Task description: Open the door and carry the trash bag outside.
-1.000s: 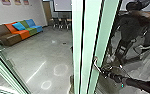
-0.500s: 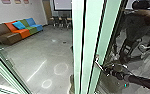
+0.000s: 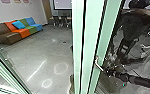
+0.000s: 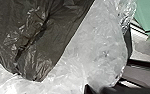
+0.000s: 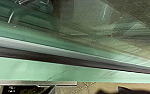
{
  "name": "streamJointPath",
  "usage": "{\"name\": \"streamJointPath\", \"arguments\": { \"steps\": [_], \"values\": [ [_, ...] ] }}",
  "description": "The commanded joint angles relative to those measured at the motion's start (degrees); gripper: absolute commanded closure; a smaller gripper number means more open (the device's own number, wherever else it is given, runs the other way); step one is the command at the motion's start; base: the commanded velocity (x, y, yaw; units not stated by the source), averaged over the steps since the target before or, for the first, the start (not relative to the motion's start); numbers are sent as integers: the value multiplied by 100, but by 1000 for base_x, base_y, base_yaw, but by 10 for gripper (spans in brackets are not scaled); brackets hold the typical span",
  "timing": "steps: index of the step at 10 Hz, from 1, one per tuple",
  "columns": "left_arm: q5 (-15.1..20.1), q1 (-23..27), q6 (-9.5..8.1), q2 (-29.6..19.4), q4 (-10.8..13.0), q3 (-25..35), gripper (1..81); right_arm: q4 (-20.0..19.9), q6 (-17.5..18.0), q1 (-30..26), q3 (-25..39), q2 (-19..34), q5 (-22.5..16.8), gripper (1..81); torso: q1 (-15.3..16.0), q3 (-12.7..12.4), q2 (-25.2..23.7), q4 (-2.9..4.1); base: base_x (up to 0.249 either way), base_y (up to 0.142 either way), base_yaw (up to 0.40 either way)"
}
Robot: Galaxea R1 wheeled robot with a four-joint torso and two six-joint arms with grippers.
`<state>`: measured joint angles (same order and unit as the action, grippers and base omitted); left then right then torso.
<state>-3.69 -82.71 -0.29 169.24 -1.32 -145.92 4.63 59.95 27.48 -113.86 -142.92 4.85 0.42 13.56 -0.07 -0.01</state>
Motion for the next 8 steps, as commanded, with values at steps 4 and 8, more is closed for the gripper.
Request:
{"name": "streamJointPath", "arguments": {
  "steps": [4, 8],
  "values": [
    [378, 101, -6, -39, -9, 99, 811, -191, 16, -457, -171, 779, -556, 10, 0, 4, 0, 0, 0, 0, 0],
    [378, 93, -6, -39, -9, 99, 811, 372, -19, -730, -83, 1000, -1030, 10, -5, 4, 0, 0, 0, 0, 0]
  ]
}}
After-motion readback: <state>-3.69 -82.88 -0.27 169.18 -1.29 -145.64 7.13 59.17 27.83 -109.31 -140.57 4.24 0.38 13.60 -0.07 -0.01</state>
